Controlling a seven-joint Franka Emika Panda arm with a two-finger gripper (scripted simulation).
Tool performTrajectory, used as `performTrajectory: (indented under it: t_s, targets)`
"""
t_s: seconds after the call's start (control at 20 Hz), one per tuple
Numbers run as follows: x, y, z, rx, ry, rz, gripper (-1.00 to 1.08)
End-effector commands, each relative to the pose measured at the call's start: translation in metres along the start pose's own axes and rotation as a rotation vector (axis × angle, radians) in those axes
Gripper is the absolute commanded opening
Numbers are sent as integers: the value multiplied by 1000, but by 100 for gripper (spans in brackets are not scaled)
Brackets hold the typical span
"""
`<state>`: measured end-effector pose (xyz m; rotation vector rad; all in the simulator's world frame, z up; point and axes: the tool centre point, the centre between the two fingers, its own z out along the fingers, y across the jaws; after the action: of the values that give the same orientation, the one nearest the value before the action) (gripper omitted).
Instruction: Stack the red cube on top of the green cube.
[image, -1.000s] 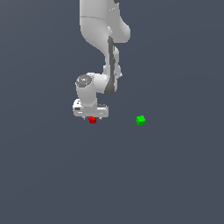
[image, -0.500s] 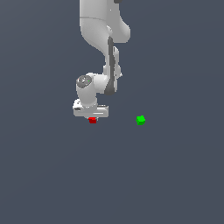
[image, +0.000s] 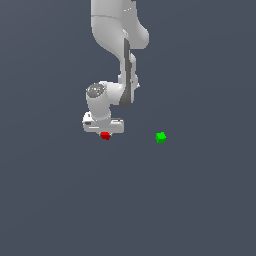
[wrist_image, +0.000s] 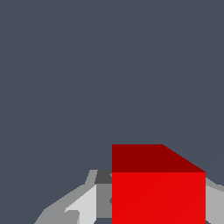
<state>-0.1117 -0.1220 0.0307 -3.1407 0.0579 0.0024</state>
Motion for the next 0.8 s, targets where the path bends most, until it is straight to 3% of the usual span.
performTrajectory:
  t_s: [0.0, 0.75]
  targets:
    - [0, 0, -9, 0, 1, 0, -100]
    - [0, 0, -85, 0, 1, 0, -100]
